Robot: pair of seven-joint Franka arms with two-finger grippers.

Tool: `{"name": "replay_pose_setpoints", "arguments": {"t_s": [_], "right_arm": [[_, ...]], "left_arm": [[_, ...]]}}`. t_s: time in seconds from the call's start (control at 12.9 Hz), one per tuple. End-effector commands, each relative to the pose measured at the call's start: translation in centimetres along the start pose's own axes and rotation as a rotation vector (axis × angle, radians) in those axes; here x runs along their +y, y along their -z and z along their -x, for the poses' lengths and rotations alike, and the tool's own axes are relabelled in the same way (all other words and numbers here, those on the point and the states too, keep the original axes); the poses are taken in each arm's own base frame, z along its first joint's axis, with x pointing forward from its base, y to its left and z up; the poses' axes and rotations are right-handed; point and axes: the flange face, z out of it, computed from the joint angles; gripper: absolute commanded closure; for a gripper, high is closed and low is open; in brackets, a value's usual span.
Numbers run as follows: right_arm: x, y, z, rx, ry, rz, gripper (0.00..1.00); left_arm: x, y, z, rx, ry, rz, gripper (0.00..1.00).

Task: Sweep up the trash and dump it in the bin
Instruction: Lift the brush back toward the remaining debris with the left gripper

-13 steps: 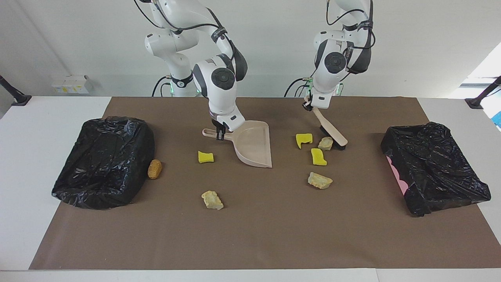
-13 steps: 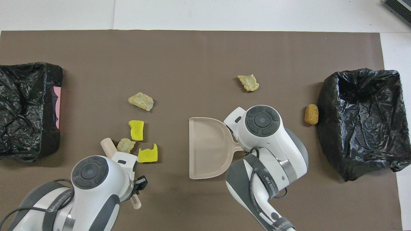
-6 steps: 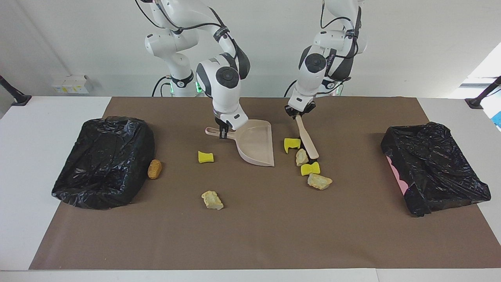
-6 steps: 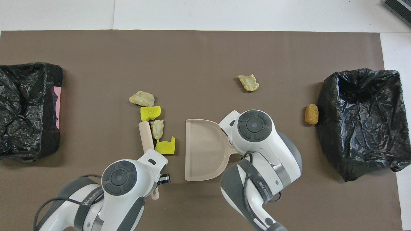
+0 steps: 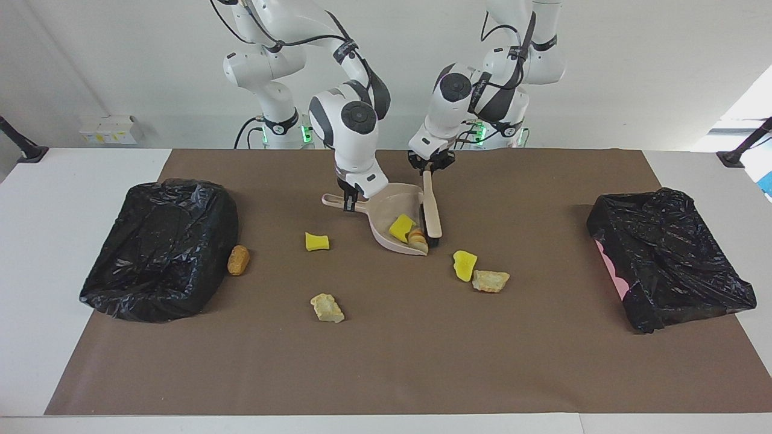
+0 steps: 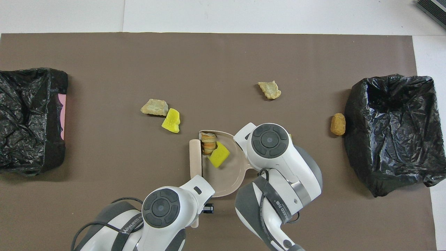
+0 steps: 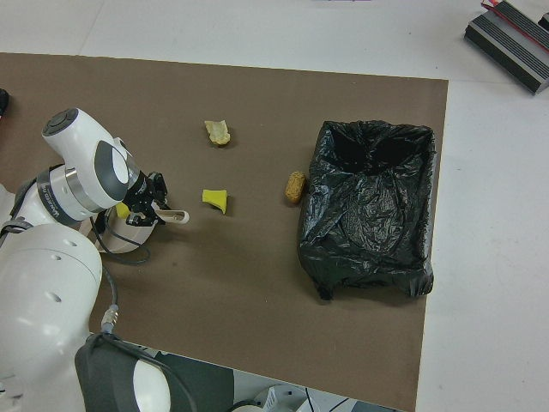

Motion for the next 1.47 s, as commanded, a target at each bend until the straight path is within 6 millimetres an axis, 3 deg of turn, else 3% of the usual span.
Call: {"name": "replay_pose_setpoints", "arguments": {"t_s": [0.0, 0.16, 0.31, 0.47, 0.62, 0.93, 1.01, 1.24, 1.4], "right_arm": [[-0.2, -0.4, 0.1, -0.003, -0.022, 0.004, 1.00], [-0.2, -0.4, 0.1, -0.004, -0.022, 0.005, 1.00], [-0.2, -0.4, 0.1, -0.005, -0.021, 0.006, 1.00], [-0.2, -0.4, 0.1, -0.007, -0.033, 0.005, 1.00], [-0.2, -0.4, 0.0, -0.008, -0.038, 0.006, 1.00], [-0.1, -0.4, 0.1, -0.010, -0.038, 0.008, 1.00], [-0.1, -0.4, 0.1, -0.010, -0.038, 0.008, 1.00], [-0.1, -0.4, 0.1, -0.010, -0.038, 0.009, 1.00], [-0.1, -0.3, 0.1, -0.009, -0.038, 0.010, 1.00]], "left_arm": [[1.6, 2.3, -0.2, -0.078, -0.099, 0.051, 1.00], [1.4, 5.2, -0.9, -0.132, -0.089, 0.069, 1.00], [-1.5, 7.6, -2.9, -0.122, -0.072, 0.085, 1.00], [-4.3, 8.3, -5.2, -0.071, -0.106, 0.020, 1.00], [-8.6, 9.7, -8.8, -0.033, -0.129, -0.060, 1.00], [-17.3, 12.3, -18.0, 0.025, -0.208, -0.166, 1.00], [-19.3, 12.4, -20.1, 0.028, -0.238, -0.188, 1.00], [-24.6, 12.2, -23.9, 0.035, -0.391, -0.288, 1.00], [-25.4, 10.4, -24.9, 0.039, -0.456, -0.313, 1.00]]}}
